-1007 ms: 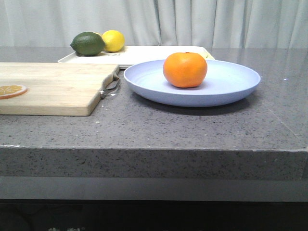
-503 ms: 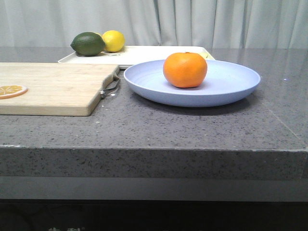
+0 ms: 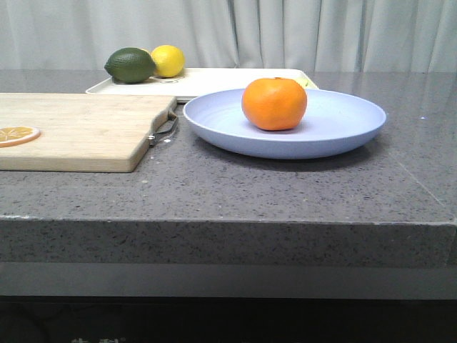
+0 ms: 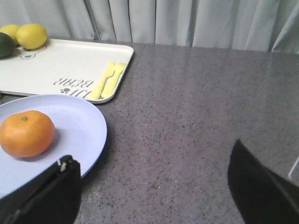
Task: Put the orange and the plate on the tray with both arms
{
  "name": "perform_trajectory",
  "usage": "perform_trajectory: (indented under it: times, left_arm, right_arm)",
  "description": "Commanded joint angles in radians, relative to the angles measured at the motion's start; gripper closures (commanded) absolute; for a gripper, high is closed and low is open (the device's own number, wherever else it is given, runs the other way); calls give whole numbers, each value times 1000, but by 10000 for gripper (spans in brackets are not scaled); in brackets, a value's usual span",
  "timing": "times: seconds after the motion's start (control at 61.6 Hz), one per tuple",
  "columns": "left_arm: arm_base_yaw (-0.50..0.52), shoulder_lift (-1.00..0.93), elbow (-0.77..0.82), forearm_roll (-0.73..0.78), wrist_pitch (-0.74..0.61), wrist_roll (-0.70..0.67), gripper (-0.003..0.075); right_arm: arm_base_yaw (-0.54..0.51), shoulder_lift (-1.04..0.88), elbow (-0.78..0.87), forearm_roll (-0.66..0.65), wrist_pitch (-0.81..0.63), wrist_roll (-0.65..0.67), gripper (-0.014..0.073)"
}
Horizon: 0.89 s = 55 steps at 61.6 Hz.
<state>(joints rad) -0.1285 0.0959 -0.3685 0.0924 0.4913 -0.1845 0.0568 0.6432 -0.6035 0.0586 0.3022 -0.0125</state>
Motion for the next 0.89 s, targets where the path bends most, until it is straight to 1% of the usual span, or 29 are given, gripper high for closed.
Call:
perform_trajectory:
  times: [0.0, 0.227, 0.292, 0.422, 0.487, 0.715, 0.877]
  left_arm:
    - [4, 9, -26, 18, -94, 4, 738]
    - [4, 9, -26, 16, -94, 4, 738]
    - [4, 9, -26, 16, -94, 4, 738]
    - [4, 9, -26, 16, -94, 4, 738]
    - [4, 9, -26, 16, -94, 4, 738]
    - [4, 9, -26, 16, -94, 4, 738]
    - [4, 9, -26, 16, -94, 4, 738]
  right_arm:
    - [-5, 62, -42, 22, -78, -6, -48]
    - [-4, 318, -113, 54, -82, -6, -37]
    - [-3, 395, -149, 85, -80, -6, -1]
    - [6, 559, -243, 160, -65, -6, 143]
    - [19, 629, -292, 188, -37, -6, 186]
    - [85, 839, -481, 232, 139, -7, 188]
    - [96, 927, -573, 285, 207, -7, 188]
